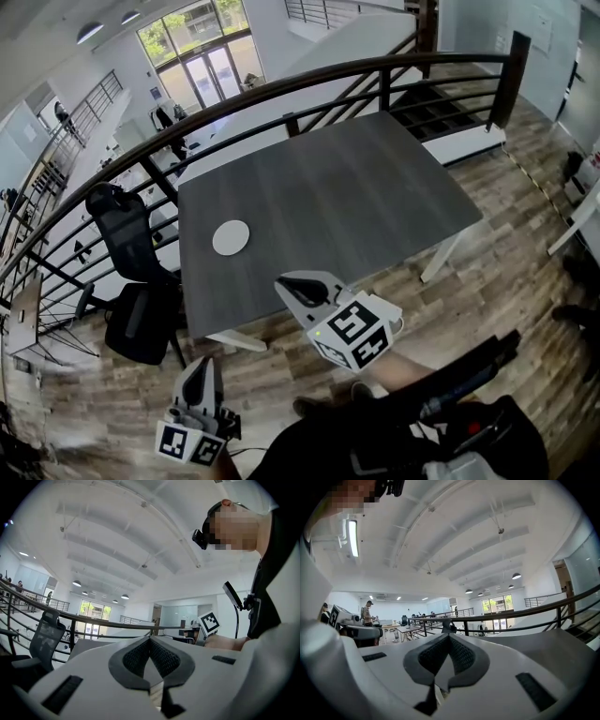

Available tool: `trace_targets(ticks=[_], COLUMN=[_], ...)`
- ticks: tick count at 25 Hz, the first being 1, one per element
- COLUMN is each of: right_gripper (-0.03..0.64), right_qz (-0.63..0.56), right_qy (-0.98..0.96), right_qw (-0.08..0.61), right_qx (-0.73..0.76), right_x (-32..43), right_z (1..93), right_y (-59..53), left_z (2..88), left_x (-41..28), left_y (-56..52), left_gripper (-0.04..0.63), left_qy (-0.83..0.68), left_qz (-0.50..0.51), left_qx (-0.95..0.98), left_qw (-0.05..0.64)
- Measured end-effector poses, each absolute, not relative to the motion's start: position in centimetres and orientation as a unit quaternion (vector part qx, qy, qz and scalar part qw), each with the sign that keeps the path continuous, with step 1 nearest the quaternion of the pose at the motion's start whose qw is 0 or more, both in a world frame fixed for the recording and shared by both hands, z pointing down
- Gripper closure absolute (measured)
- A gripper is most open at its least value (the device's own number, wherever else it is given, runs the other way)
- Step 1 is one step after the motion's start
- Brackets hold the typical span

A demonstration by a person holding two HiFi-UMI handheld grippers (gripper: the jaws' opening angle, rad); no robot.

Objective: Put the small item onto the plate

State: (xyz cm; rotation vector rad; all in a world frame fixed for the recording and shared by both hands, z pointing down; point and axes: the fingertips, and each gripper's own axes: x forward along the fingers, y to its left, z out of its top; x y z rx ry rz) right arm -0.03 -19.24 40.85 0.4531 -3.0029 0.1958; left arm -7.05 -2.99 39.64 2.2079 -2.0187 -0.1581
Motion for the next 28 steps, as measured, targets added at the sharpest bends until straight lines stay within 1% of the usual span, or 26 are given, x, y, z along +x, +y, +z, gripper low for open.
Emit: trace_targets(ticks=[9, 20, 28], right_gripper=[0.615, 0.615, 0.615], right_qz=[0.078, 0.060, 0.067], right_qy=[-0.984, -0.984, -0.981], right_qw=[0.040, 0.047, 0.054], right_qx=[0.152, 0.163, 0.175], right_x=[2.0, 0.4, -1.0], right_z=[40.8, 40.1, 41.1], right_y=[-19.6, -18.0, -17.3], left_z=[39.8, 39.0, 39.2], left_x=[-5.6, -7.0, -9.1], left_y=[-4.1, -3.6, -2.5], left_gripper=[0.592, 0.592, 0.592], left_qy=[-0.667, -0.655, -0.654], left_qz=[-0.043, -0.055, -0.067], left_qx=[0.741, 0.751, 0.751], left_qw=[0.070, 0.062, 0.060])
